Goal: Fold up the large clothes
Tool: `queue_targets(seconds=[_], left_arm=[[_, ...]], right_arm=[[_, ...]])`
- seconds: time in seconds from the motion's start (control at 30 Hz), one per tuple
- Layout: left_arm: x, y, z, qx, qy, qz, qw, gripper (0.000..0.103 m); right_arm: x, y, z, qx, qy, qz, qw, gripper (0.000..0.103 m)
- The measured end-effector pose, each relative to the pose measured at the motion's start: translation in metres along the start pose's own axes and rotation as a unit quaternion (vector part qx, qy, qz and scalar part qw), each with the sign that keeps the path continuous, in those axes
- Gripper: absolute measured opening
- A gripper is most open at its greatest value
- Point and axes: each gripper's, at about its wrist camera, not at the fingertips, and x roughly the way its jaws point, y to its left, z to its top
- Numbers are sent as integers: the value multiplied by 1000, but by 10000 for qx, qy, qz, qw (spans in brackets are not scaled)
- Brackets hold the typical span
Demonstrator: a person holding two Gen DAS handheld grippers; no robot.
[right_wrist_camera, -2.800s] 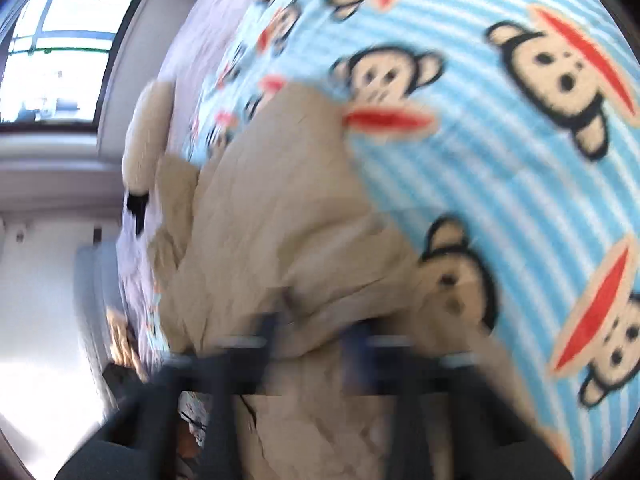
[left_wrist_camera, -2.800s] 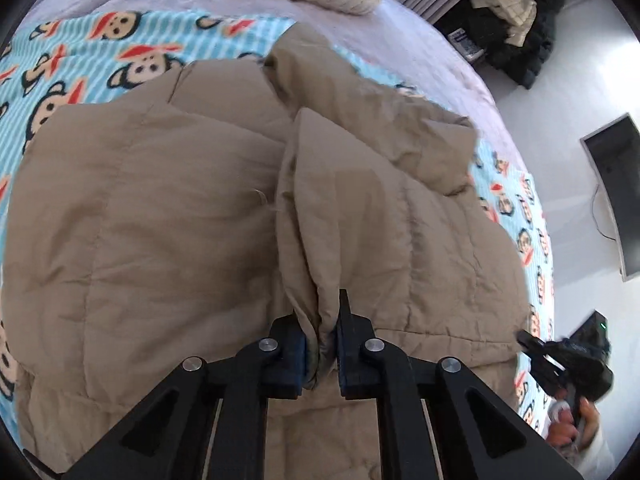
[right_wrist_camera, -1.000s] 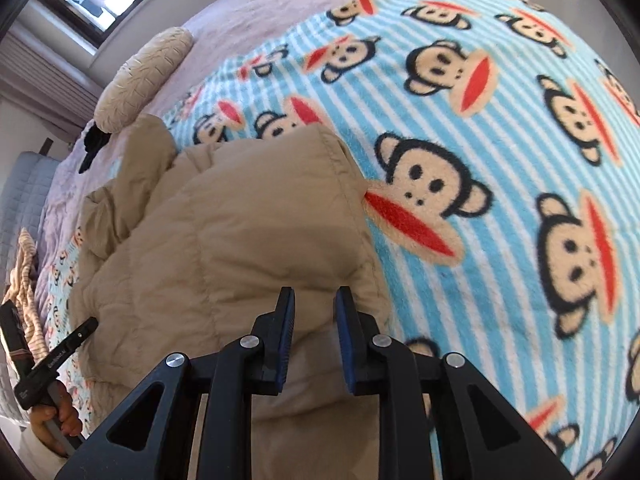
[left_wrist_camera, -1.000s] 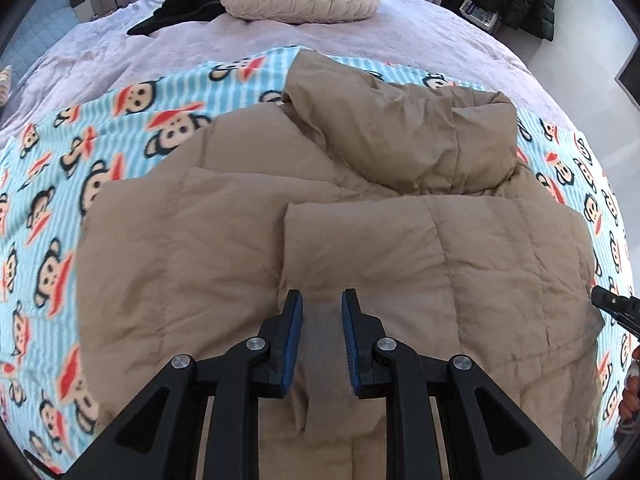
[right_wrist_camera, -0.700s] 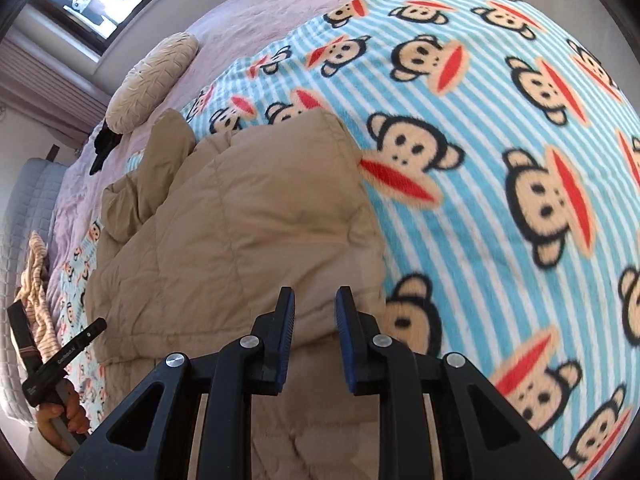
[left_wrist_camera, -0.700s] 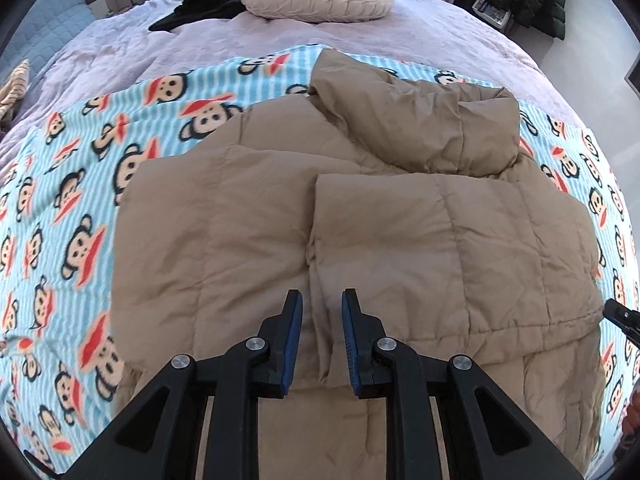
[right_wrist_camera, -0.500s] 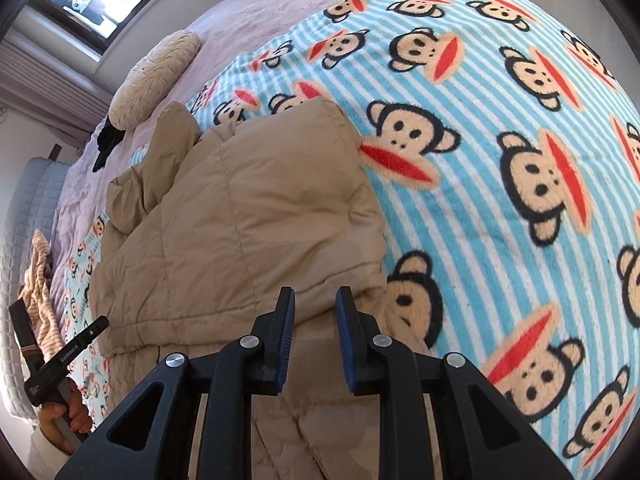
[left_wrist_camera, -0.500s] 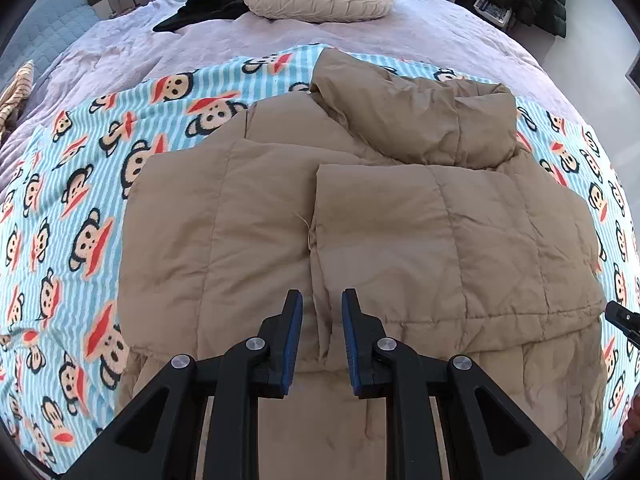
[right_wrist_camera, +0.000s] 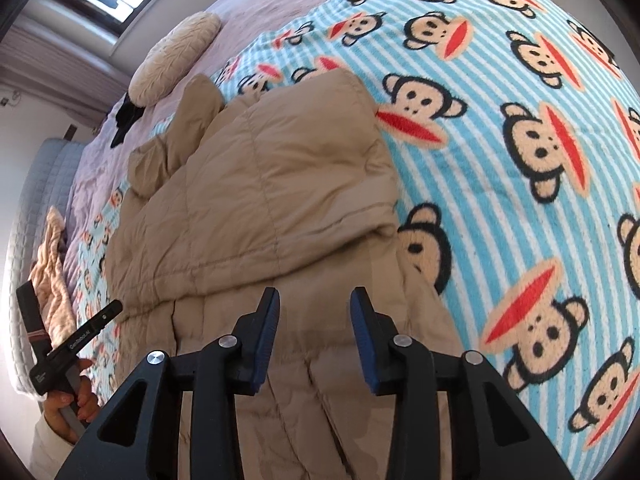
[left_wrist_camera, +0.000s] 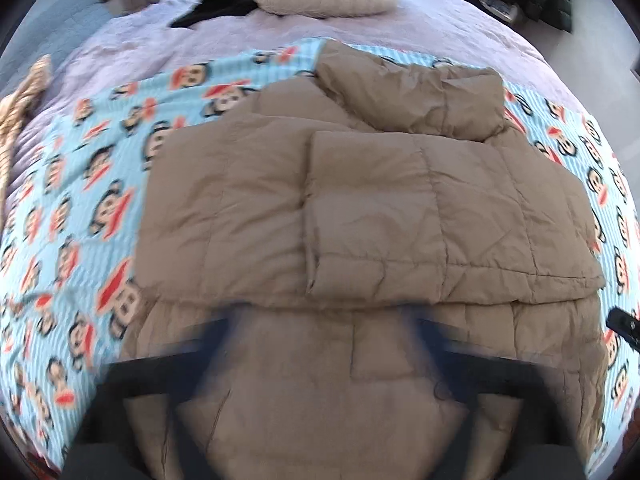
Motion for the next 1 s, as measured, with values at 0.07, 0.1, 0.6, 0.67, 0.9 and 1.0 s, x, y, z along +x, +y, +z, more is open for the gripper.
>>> queue_targets(seconds=[0.07, 0.1, 0.6, 0.67, 0.9, 1.0], left_arm=[[-8, -1, -10, -22, -21, -16, 10000, 103], [-9, -1, -15, -75, 10, 9, 10000, 103], [-45, 36, -105, -217, 466, 287, 9983, 103], [-50, 44, -114, -203, 525, 269, 9981, 103], [-83, 82, -151, -153, 456, 274, 9985, 103], [-91, 102, -164, -234, 515, 232, 9981, 103]], right_arm=[[-2, 0, -5, -55, 90, 51, 9999, 40], [-3, 1, -8, -81, 126, 74, 9999, 41], [-23, 13, -72, -78, 443, 198, 9988, 81], [-30, 17, -84, -18, 357, 161, 9992, 82], [-45, 29, -128, 249, 242, 98, 9993, 91], [-52, 28, -147, 570, 221, 161, 9980, 91]])
